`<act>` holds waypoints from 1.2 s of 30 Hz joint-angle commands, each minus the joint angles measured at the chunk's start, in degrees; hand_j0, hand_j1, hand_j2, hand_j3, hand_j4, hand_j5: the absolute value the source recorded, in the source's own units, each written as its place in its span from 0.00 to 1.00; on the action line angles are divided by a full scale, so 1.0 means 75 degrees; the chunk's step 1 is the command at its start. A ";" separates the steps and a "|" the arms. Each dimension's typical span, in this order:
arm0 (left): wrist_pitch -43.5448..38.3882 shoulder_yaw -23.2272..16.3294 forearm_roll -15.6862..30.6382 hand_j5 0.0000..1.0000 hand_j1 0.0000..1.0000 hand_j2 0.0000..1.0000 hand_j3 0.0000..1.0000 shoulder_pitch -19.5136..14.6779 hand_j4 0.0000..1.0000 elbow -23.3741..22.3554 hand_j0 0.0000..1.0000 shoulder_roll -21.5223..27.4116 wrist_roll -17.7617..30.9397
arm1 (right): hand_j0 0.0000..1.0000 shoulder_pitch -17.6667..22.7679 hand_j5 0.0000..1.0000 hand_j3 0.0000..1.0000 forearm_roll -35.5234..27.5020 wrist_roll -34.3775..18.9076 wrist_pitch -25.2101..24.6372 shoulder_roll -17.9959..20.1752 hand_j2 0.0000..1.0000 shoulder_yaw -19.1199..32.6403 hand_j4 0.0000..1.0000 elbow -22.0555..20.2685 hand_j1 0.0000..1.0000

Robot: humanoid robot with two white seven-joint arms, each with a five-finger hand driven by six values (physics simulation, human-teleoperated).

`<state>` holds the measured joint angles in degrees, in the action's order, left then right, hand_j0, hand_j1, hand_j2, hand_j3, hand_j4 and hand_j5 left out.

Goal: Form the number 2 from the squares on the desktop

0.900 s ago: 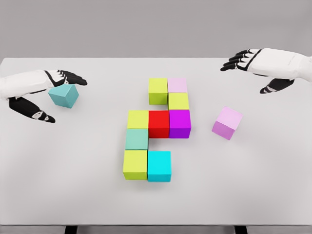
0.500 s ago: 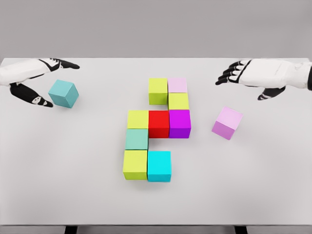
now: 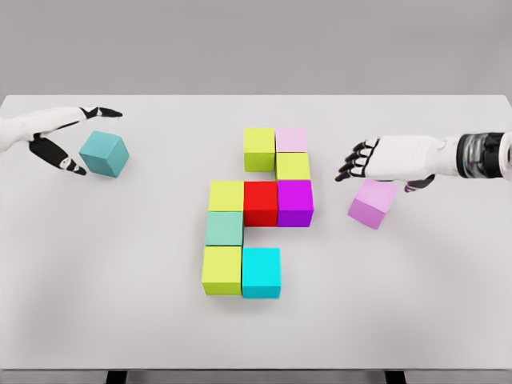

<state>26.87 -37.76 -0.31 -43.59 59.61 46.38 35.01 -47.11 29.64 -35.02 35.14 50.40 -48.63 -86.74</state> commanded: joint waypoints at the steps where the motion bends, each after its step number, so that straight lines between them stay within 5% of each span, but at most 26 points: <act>1: 0.0027 -0.0004 -0.0180 1.00 1.00 1.00 1.00 -0.0012 1.00 -0.0530 1.00 -0.0336 -0.0002 | 1.00 0.0000 1.00 1.00 0.0055 0.0003 -0.0018 0.0018 1.00 -0.0148 1.00 0.0034 1.00; 15: 0.0074 -0.0039 -0.0485 1.00 1.00 1.00 1.00 -0.0199 1.00 -0.1081 1.00 -0.0605 -0.0002 | 1.00 0.0070 1.00 1.00 -0.0050 0.0003 -0.0018 -0.0275 1.00 -0.0312 1.00 0.0854 1.00; 33: 0.0062 -0.0098 -0.0978 1.00 1.00 1.00 1.00 -0.0516 1.00 -0.1854 1.00 -0.1004 -0.0002 | 1.00 0.0152 1.00 1.00 -0.0320 0.0003 -0.0018 -0.0228 1.00 -0.0371 1.00 0.0456 1.00; 34: 0.0062 -0.0098 -0.0978 1.00 1.00 1.00 1.00 -0.0528 1.00 -0.1937 1.00 -0.1027 -0.0002 | 0.98 0.0152 0.98 0.98 -0.0320 0.0003 -0.0018 -0.0228 0.98 -0.0383 0.98 0.0456 0.98; 36: 0.0039 -0.0109 -0.1059 1.00 1.00 1.00 1.00 -0.0563 1.00 -0.2030 1.00 -0.1121 -0.0002 | 0.76 0.0164 0.76 0.76 -0.0320 0.0003 -0.0018 -0.0216 0.76 -0.0394 0.76 0.0456 0.76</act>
<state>27.39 -38.60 -8.05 -47.90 45.13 38.49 35.02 -45.88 27.47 -35.02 35.13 48.66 -51.52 -83.24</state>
